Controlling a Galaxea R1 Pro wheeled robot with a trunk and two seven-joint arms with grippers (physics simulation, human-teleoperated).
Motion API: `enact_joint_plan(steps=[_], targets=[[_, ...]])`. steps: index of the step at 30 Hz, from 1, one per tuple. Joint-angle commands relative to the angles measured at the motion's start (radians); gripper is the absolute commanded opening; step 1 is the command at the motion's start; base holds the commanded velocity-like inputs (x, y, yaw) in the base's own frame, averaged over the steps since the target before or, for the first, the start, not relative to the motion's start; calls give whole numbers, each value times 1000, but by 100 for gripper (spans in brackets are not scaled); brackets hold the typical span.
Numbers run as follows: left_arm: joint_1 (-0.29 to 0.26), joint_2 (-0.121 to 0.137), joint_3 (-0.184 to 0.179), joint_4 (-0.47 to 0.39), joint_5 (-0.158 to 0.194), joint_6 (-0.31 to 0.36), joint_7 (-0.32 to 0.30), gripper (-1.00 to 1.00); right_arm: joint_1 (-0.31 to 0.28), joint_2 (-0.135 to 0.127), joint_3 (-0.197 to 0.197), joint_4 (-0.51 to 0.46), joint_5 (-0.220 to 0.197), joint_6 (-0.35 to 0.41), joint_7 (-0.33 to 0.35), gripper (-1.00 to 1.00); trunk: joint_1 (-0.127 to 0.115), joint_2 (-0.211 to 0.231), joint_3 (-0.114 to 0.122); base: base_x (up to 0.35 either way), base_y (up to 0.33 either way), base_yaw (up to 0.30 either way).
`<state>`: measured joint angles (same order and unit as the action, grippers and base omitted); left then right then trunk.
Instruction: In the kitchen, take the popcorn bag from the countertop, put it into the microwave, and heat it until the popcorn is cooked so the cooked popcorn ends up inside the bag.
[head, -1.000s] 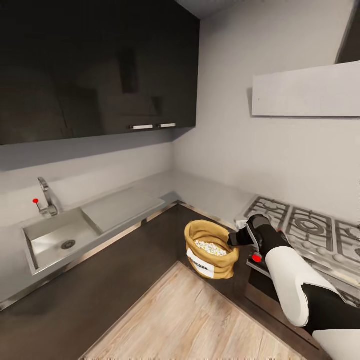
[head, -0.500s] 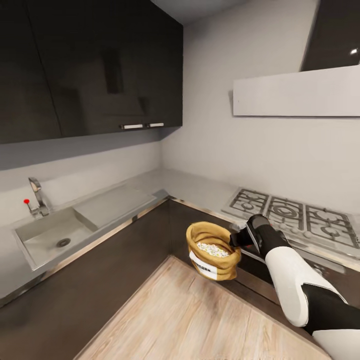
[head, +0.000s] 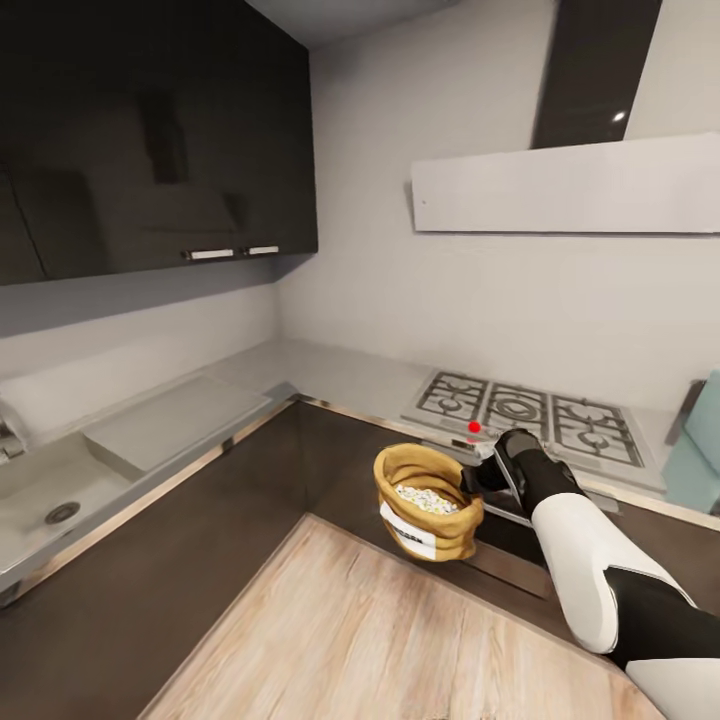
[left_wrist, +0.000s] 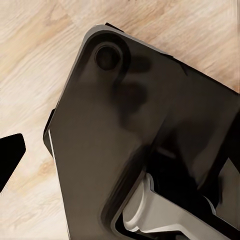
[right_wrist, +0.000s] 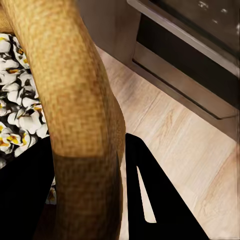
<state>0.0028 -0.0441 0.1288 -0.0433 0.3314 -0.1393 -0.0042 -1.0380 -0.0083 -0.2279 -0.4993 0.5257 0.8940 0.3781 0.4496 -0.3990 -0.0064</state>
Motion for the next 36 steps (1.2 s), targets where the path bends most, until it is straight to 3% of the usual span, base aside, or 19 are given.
enact_joint_plan(steps=[1,6,36], targets=[[0,0,8,-1,-1,-2,0,100,-1,-3,-5,-1,10,2,8,-100,0,-1,-1,0,0,-286],[0,0,9,-1,1,-2,0,100,-1,-13,-5,-1,10,2,8,-100,0,-1,-1,0,0,-286],[0,0,7,-1,2,-2,0,100,-1,-15,-5,-1,10,2,8,-100,0,-1,-1,0,0,-286]])
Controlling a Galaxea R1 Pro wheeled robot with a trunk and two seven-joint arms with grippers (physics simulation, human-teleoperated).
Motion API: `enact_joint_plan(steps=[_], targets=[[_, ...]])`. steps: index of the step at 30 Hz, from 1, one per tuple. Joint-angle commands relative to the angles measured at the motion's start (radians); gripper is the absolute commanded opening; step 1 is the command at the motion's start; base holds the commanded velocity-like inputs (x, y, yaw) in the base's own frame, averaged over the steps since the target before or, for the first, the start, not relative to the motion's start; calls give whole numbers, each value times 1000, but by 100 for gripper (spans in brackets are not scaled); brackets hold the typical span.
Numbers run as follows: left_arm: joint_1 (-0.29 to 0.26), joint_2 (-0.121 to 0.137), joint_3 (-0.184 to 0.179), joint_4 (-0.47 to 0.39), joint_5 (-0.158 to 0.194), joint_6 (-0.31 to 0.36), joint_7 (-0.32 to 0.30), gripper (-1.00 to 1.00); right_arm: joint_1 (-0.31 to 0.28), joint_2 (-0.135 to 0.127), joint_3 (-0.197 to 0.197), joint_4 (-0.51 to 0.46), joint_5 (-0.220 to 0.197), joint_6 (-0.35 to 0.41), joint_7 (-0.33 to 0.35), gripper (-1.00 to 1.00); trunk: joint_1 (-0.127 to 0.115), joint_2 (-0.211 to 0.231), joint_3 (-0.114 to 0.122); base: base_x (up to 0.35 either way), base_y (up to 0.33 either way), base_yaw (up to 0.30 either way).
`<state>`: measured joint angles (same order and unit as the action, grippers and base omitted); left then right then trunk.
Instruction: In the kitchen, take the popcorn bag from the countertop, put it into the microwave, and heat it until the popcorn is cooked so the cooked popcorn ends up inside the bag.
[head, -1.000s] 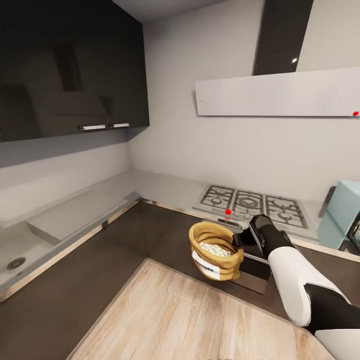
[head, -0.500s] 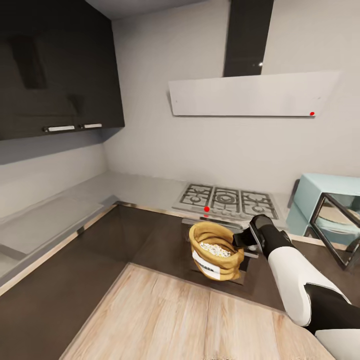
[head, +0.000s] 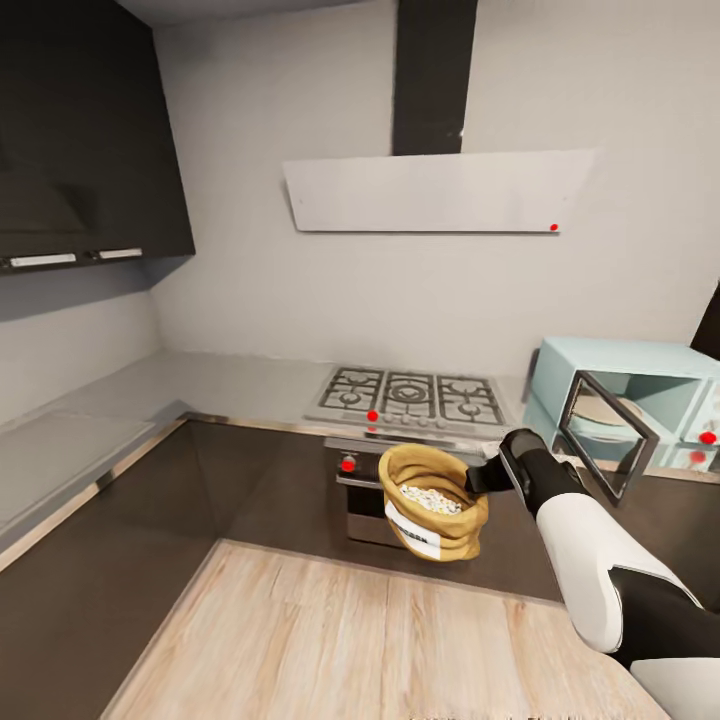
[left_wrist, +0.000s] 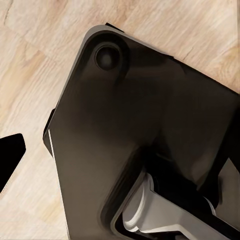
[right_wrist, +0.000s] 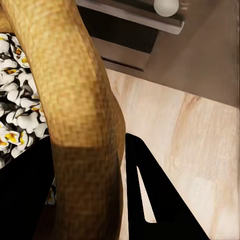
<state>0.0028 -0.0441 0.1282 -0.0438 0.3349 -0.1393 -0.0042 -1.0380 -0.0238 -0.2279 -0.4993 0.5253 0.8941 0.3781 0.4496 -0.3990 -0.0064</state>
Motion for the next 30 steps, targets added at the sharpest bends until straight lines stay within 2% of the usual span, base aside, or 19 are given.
enact_joint_plan(steps=[1,17,21,30], targets=[[0,0,8,-1,-1,-2,0,100,-1,1,-5,-1,10,3,8,-100,0,-1,-1,0,0,-286],[0,0,8,-1,-1,-2,0,100,-1,-2,-7,-4,13,34,14,-100,0,-1,-1,0,0,-286],[0,0,8,0,-1,-2,0,100,-1,-11,-6,-3,12,24,15,-100,0,-1,-1,0,0,-67],[0,-1,3,1,-4,-2,0,100,-1,-11,-6,-4,14,25,16,-100,0,-1,-1,0,0,0]])
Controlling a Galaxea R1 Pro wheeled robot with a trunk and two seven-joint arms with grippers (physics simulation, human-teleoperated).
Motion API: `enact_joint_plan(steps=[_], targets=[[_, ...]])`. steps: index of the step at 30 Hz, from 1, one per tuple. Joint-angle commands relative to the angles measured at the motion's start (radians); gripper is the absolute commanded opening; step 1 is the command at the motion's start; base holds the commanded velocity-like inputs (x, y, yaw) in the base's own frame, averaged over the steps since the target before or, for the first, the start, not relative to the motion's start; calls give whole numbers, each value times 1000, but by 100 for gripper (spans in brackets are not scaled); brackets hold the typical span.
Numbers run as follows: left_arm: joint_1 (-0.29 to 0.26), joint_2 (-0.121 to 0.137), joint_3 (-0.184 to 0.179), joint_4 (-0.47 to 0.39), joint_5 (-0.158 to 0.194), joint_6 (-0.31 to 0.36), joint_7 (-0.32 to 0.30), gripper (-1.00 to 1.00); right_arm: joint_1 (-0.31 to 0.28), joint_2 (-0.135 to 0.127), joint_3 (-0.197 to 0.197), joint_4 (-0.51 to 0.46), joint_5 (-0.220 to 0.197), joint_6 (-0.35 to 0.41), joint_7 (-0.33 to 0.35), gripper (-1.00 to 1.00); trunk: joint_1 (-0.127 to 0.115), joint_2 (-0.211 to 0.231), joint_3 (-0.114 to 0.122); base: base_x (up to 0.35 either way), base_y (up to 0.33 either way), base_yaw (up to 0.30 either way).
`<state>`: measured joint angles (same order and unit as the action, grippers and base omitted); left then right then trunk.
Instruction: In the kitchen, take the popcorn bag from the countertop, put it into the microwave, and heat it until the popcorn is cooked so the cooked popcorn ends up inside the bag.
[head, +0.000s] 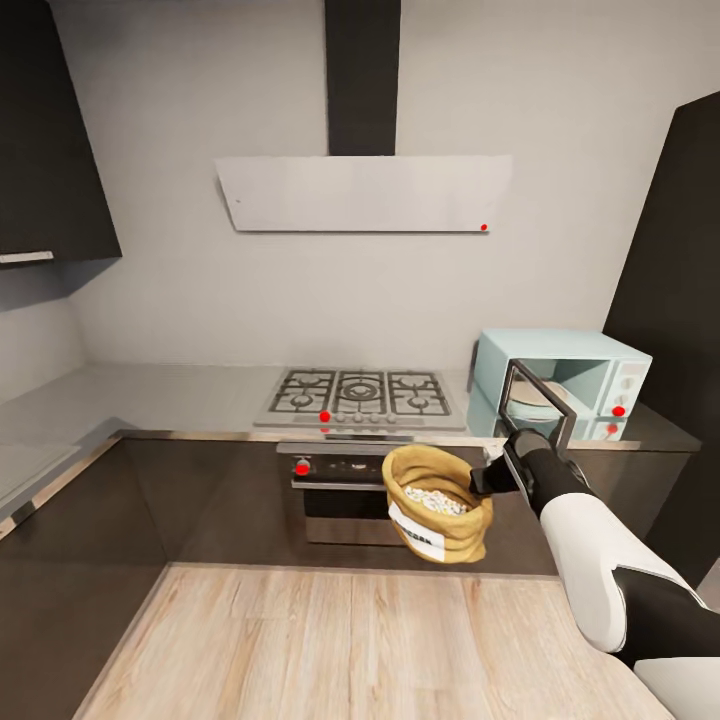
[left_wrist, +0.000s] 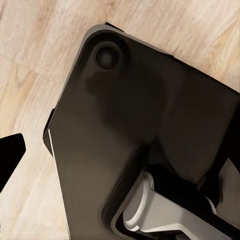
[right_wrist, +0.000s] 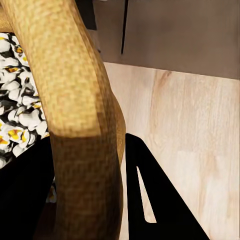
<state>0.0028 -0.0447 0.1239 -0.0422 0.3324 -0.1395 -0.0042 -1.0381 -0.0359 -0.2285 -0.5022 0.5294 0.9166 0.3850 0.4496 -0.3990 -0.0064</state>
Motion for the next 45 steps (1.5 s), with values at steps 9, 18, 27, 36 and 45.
enact_joint_plan(steps=[9,18,27,36,45], targets=[[0,-3,17,-1,4,-2,1,100,0,1,-5,-1,9,7,3,-100,0,-1,-1,-258,0,0],[0,-3,11,-1,2,-2,1,100,0,1,-5,1,7,9,2,-100,0,-1,-1,-341,-25,0],[0,-1,9,-1,-4,-2,1,100,0,1,-5,1,6,9,2,-100,0,-1,-1,-266,-165,0],[0,0,9,-1,0,-2,0,100,0,1,-5,1,6,11,2,-100,0,-1,-1,-39,-88,0],[0,1,18,-1,6,-2,0,100,0,1,-5,1,7,11,-1,-100,0,-1,-1,0,-184,-65]])
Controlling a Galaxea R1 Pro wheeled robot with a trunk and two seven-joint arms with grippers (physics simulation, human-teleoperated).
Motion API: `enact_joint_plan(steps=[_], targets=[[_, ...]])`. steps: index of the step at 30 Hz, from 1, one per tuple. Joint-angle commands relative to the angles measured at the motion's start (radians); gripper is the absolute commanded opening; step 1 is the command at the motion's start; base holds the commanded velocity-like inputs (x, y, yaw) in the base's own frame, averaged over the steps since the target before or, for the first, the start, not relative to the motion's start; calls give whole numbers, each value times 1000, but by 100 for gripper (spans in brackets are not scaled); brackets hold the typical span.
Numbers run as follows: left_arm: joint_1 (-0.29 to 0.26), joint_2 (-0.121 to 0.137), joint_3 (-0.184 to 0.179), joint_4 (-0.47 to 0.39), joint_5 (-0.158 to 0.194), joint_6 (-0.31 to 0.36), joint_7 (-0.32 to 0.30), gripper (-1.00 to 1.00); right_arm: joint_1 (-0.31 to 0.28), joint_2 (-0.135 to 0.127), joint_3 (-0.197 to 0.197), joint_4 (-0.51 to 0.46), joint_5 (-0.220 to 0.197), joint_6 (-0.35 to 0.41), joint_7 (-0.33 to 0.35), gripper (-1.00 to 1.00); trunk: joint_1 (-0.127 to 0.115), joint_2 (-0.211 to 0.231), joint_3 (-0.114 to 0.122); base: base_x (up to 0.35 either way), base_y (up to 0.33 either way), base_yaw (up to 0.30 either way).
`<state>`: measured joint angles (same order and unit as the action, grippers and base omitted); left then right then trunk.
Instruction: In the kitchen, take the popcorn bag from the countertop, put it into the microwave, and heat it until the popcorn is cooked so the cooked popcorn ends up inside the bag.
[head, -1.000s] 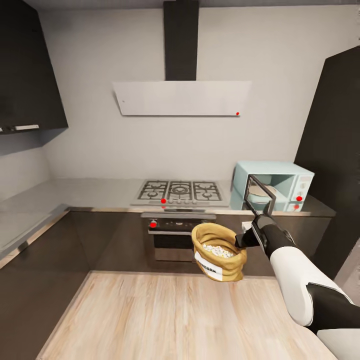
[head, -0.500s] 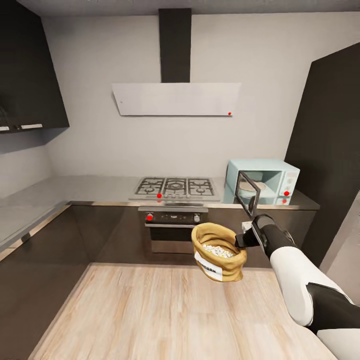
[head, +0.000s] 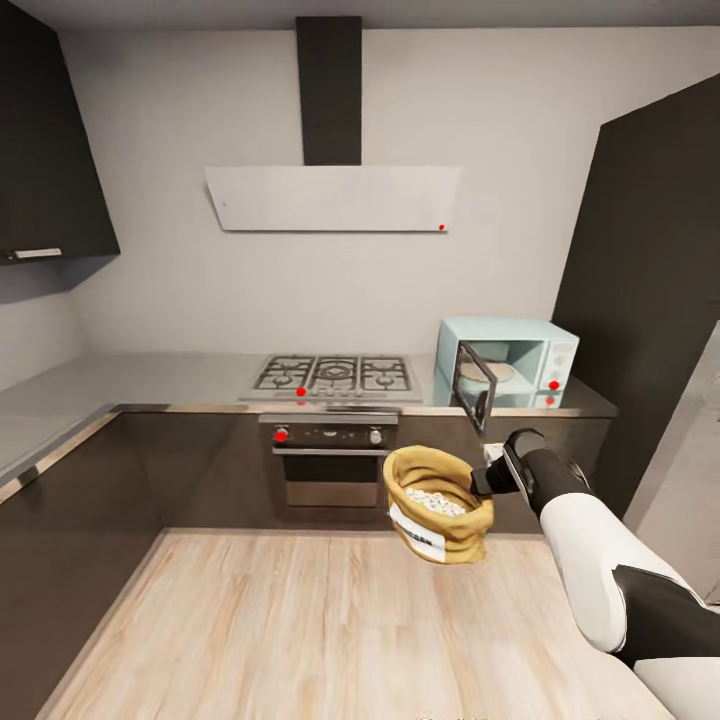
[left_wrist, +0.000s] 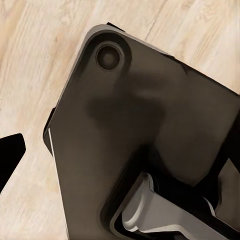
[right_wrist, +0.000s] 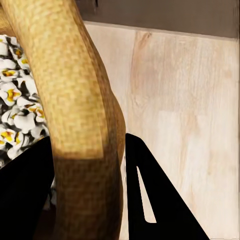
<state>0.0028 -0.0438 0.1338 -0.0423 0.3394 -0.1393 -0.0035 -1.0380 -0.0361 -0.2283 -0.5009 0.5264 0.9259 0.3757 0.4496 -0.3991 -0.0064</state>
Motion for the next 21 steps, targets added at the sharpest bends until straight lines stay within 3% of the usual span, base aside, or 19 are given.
enact_joint_plan(steps=[1,8,21], targets=[[0,0,8,-1,-1,-2,-1,100,0,0,-5,-1,10,2,8,-100,0,-1,-1,0,-8,-272],[0,-1,9,-1,0,-2,-1,100,0,-25,-6,-2,18,1,7,-100,0,-1,-1,0,-1,-287],[0,-1,10,-1,-1,-2,-1,100,0,-26,-5,-2,18,0,-16,-100,0,-1,-1,0,0,-289]])
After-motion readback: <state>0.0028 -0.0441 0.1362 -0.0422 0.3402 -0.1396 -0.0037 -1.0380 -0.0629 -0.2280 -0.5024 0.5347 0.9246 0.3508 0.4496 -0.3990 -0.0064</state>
